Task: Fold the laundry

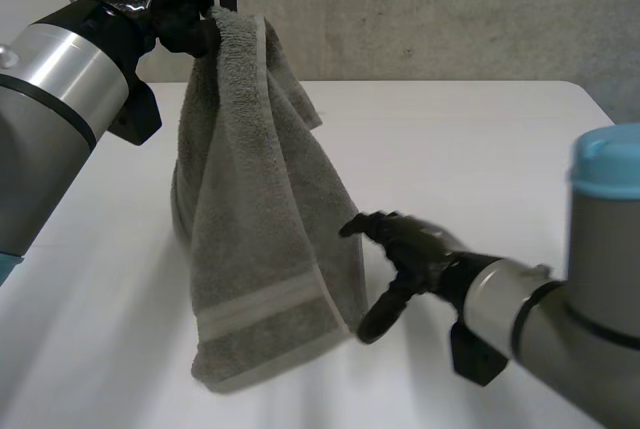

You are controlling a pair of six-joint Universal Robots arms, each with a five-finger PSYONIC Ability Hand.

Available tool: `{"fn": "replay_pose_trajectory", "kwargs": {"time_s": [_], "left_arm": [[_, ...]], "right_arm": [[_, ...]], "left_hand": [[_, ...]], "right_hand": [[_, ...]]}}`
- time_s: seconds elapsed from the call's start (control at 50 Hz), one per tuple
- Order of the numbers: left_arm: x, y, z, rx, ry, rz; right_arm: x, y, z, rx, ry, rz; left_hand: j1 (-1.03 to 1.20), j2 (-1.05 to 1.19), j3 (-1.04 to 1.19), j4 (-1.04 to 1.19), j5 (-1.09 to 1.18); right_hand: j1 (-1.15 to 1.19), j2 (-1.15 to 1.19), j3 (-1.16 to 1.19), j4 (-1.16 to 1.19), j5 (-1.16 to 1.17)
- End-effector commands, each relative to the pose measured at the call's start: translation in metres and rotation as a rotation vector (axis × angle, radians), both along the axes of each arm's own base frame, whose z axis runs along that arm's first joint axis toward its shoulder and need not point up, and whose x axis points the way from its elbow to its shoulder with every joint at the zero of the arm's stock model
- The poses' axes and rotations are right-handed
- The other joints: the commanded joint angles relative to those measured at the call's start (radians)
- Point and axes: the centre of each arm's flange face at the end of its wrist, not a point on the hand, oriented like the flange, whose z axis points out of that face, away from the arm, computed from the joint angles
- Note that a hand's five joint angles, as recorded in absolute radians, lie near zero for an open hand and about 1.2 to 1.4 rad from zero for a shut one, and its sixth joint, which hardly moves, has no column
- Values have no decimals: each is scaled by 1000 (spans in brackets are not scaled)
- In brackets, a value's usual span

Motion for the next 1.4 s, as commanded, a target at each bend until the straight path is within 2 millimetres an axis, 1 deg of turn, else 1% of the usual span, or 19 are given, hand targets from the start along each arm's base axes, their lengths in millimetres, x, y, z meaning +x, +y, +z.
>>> {"fn": "replay_pose_trajectory", "kwargs": {"time_s": [0.02,0.04,0.06,0.1,0.12,0.16,0.22,0.36,0.5,0.54,0.6,0.76,0.88,1.06,1.14,1.3,1.34,1.38,1.4], "left_arm": [[0,0,-2,7,-3,0],[0,0,-2,6,-3,0],[1,0,-2,7,-3,2],[1,-1,-2,8,-4,3],[2,-1,-2,7,-3,6],[2,-2,-2,7,-3,8],[3,-3,-2,7,-3,11],[4,-3,-2,7,-3,13],[5,-5,-3,11,-5,19],[7,-6,-3,8,-4,25],[7,-7,-3,9,-3,26],[7,-7,-3,8,-2,26],[7,-7,-3,9,-1,26],[8,-6,-2,9,-1,26],[8,-6,-2,8,-1,24],[8,-4,1,0,3,24],[9,-4,2,-3,4,24],[9,-3,3,-4,5,24],[9,-3,3,-4,5,24]], "right_arm": [[31,0,-26,16,-32,38],[39,1,-32,16,-32,46],[39,1,-32,16,-32,46],[50,1,-44,12,-13,44],[50,1,-44,12,-13,44],[57,-3,-54,-1,19,10],[63,-9,-63,-7,36,-13],[74,-6,-74,-8,45,9],[73,-8,-69,-15,37,3],[69,-9,-60,-32,26,-6],[63,-13,-53,-42,21,-30],[44,-23,-47,-47,30,-85],[44,-26,-47,-53,24,-92],[61,-36,-49,-77,-18,-75],[76,-31,-48,-93,-37,-38],[90,-32,-53,-93,-58,-24],[94,-30,-55,-82,-67,-20],[97,-27,-59,-51,-86,-21],[97,-27,-59,-51,-86,-21]], "left_hand": [[213,180,180,178,205],[213,180,180,178,205],[213,180,180,178,205],[213,180,180,178,205],[213,180,180,178,205],[213,180,180,178,205],[213,180,180,178,205],[213,180,180,178,205],[213,180,180,178,205],[213,180,180,178,205],[213,180,180,178,205],[213,180,180,178,205],[213,180,180,178,205],[213,180,180,178,205],[213,180,180,178,205],[213,180,180,178,205],[213,180,180,178,205],[213,180,180,178,205],[213,180,180,178,205]], "right_hand": [[-52,-82,-69,-91,-69],[-52,-82,-69,-91,-69],[-52,-82,-69,-91,-69],[-52,-82,-69,-91,-69],[-52,-82,-69,-91,-69],[-52,-82,-69,-91,-69],[-52,-82,-69,-91,-69],[-52,-82,-69,-91,-69],[-52,-82,-69,-91,-69],[-42,-72,-59,-81,-59],[-33,-63,-50,-72,-50],[2,-28,-15,-37,-15],[8,-22,-9,-31,-9],[17,-13,0,-22,0],[17,-13,0,-22,0],[31,2,14,-8,15],[67,37,50,28,50],[212,183,196,173,196],[213,184,196,174,197]]}}
